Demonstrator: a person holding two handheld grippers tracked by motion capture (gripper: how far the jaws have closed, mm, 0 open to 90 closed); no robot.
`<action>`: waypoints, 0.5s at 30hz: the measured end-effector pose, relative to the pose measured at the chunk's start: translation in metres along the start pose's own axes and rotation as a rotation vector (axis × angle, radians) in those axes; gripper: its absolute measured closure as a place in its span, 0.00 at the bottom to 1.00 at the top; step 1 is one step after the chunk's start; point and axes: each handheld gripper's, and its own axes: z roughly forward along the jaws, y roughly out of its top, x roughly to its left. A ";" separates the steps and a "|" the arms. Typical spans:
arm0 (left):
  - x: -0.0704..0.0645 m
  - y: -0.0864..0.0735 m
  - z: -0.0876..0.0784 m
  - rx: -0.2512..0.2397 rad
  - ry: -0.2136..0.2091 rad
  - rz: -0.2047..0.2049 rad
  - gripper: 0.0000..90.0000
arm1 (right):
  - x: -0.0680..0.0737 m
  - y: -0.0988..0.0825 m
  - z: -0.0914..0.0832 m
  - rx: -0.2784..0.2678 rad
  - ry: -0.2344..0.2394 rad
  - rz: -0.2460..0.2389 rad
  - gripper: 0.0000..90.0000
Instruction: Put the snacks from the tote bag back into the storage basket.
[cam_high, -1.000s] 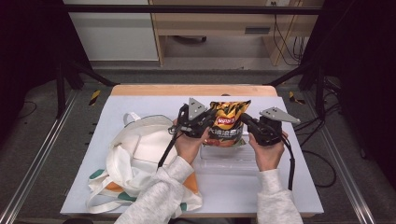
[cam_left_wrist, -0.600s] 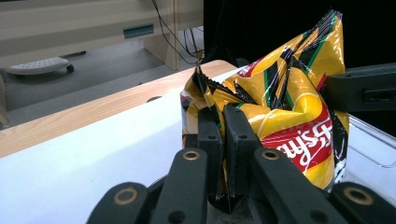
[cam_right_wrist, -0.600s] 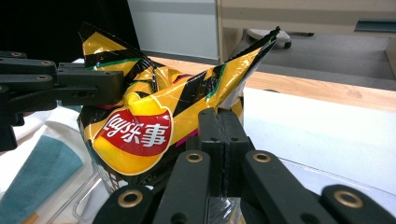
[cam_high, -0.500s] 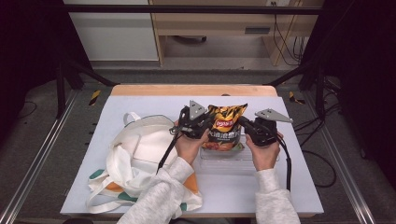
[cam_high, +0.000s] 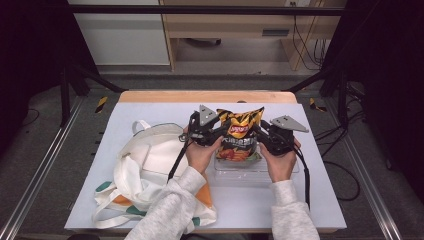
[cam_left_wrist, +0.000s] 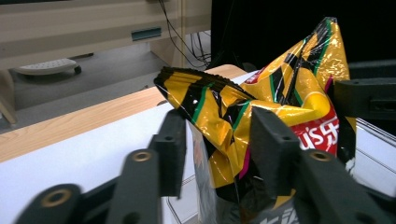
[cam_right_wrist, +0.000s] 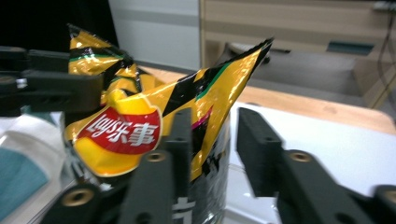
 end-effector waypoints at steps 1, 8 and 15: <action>0.000 0.000 0.000 0.000 0.000 0.000 0.57 | 0.000 0.000 0.000 -0.004 -0.004 -0.005 0.65; 0.006 0.006 -0.014 0.013 -0.034 -0.004 0.44 | -0.003 0.002 -0.002 -0.052 -0.005 -0.002 0.34; 0.014 0.012 -0.034 0.022 -0.063 0.017 0.38 | -0.006 0.005 -0.015 -0.092 0.005 0.003 0.23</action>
